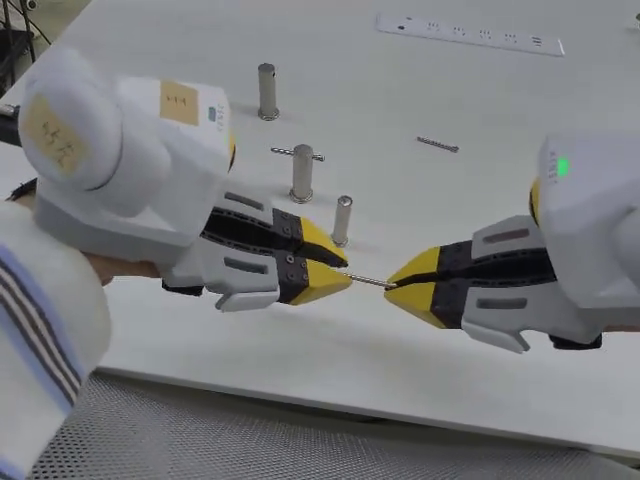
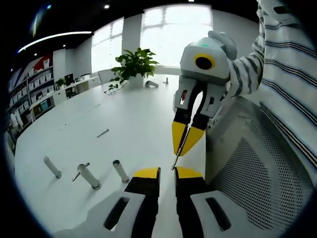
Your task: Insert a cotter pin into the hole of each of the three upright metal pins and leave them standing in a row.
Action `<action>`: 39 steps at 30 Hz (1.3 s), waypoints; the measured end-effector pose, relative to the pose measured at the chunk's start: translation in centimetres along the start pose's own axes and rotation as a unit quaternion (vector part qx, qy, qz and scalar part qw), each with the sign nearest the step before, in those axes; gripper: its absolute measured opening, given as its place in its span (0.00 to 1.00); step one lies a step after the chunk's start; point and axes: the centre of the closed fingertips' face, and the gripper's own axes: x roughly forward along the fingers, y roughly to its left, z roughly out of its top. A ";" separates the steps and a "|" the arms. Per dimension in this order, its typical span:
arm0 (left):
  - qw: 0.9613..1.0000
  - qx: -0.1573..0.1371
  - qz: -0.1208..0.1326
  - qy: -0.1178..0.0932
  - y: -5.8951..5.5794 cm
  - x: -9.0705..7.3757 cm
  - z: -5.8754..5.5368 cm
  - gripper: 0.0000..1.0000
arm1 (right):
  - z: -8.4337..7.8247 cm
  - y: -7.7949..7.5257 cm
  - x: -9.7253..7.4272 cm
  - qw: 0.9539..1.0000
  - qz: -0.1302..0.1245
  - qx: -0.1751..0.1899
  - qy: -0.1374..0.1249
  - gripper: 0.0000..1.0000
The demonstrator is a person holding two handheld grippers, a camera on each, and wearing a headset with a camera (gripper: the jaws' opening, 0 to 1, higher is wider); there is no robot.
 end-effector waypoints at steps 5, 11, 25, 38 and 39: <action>1.000 -0.009 0.021 -0.002 1.1 -0.2 0.1 0.11 | -0.2 -0.5 0.1 1.000 -0.003 0.002 0.004 0.00; 0.998 -0.023 0.059 0.002 3.5 -0.1 -0.1 0.20 | -0.7 -1.9 0.2 1.000 -0.019 0.010 0.012 0.00; 0.996 -0.035 0.084 0.015 6.3 1.3 -0.5 0.22 | -1.1 -5.9 0.8 0.998 -0.051 0.031 0.008 0.00; 0.996 -0.029 0.074 0.031 7.5 3.0 -0.5 0.21 | -1.6 -7.7 2.3 0.998 -0.053 0.044 0.000 0.00; 0.996 -0.028 0.073 0.032 7.6 3.0 -0.6 0.20 | -1.6 -7.8 2.4 0.998 -0.053 0.045 0.000 0.00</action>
